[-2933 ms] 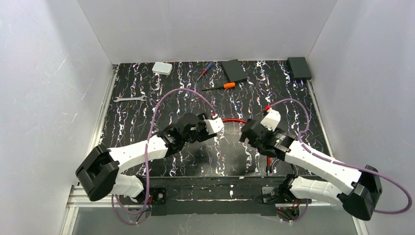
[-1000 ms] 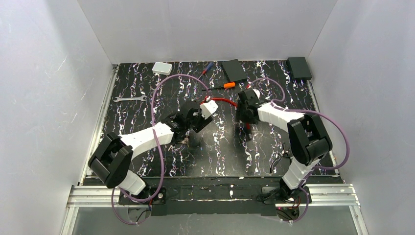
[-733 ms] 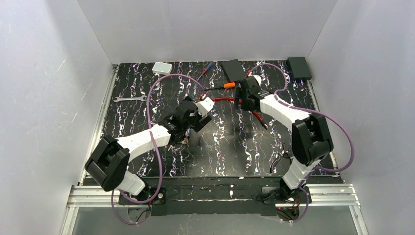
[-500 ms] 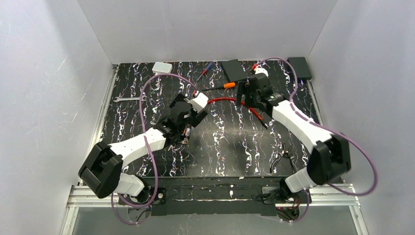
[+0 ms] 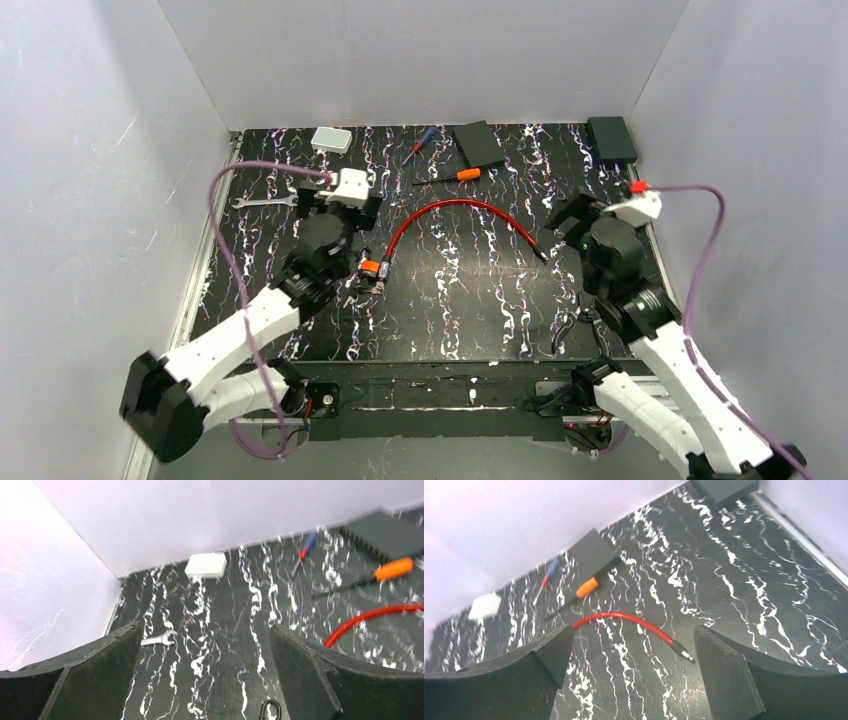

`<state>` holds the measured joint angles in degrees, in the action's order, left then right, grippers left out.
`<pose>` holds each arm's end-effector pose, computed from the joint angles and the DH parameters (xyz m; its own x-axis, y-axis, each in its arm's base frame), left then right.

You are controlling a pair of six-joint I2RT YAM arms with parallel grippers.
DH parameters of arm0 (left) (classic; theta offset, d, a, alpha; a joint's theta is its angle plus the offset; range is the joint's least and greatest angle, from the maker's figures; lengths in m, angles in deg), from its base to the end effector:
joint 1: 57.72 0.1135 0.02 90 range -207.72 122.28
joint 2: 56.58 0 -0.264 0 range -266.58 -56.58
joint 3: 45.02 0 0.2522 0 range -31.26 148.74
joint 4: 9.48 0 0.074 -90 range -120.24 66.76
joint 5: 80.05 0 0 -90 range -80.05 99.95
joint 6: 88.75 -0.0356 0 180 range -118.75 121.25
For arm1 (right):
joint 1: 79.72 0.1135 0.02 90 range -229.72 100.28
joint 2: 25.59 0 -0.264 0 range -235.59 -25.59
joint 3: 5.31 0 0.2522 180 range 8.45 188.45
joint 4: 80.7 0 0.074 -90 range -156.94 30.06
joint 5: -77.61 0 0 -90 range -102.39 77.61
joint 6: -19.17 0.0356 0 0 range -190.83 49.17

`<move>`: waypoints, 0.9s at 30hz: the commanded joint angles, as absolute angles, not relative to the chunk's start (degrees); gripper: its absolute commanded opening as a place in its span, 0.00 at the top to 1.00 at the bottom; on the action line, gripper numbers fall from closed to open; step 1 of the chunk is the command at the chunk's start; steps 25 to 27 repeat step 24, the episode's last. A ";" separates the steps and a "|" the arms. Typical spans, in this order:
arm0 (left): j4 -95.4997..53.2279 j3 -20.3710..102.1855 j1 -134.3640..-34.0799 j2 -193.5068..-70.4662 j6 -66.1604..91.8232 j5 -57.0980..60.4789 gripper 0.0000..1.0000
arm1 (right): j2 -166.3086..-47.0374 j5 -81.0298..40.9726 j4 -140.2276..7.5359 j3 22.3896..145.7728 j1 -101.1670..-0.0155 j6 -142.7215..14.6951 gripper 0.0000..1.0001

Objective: Unlock with the key

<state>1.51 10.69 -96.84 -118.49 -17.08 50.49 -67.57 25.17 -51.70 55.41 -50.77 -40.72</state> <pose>0.2063 -0.1380 0.3276 0.0543 0.2639 -0.9630 -0.0422 0.9642 0.2619 0.1533 0.0600 0.3529 -0.0640 0.4191 -0.9057 0.2003 0.8945 0.3997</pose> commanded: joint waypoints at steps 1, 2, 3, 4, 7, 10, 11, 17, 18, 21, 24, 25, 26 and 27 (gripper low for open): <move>5.36 8.05 -96.53 -107.38 -15.72 54.50 0.02 | -60.06 36.38 -50.94 51.31 -50.89 -32.90 0.02; 5.37 7.94 -96.56 -106.36 -15.94 55.28 0.02 | -58.94 36.79 -50.21 50.39 -50.89 -31.96 0.02; 5.25 7.96 -96.55 -105.72 -16.43 55.92 0.02 | -58.08 37.06 -49.56 49.96 -50.89 -31.08 0.02; 5.26 7.97 -96.55 -105.37 -17.11 56.31 0.02 | -57.44 37.31 -48.47 49.67 -50.89 -30.43 0.02; 5.19 8.04 -96.50 -105.10 -19.09 57.25 0.02 | -56.37 36.43 -46.75 49.51 -50.89 -29.75 0.02; 5.24 8.05 -96.53 -104.73 -19.89 57.84 0.02 | -55.90 34.65 -47.21 49.04 -50.89 -30.51 0.02; 5.27 8.03 -96.54 -104.64 -20.05 57.75 0.02 | -55.88 34.04 -47.51 48.94 -50.89 -31.11 0.02; 5.33 7.91 -96.48 -104.44 -20.90 57.68 0.02 | -56.12 30.29 -49.27 47.95 -50.89 -32.27 0.02; 5.32 7.93 -96.47 -104.41 -20.90 57.53 0.02 | -56.09 30.17 -49.56 47.80 -50.89 -32.28 0.02; 5.27 7.90 -96.44 -104.68 -21.35 56.76 0.02 | -56.10 31.29 -48.67 47.99 -50.85 -32.19 0.02; 5.33 8.19 -96.51 -104.86 -21.71 57.13 0.02 | -55.76 30.80 -48.88 48.18 -50.89 -32.76 0.02; 5.33 8.19 -96.51 -104.86 -21.71 57.13 0.02 | -55.76 30.80 -48.88 48.18 -50.89 -32.76 0.02; 5.33 8.19 -96.51 -104.86 -21.71 57.13 0.02 | -55.76 30.80 -48.88 48.18 -50.89 -32.76 0.02; 5.33 8.19 -96.51 -104.86 -21.71 57.13 0.02 | -55.76 30.80 -48.88 48.18 -50.89 -32.76 0.02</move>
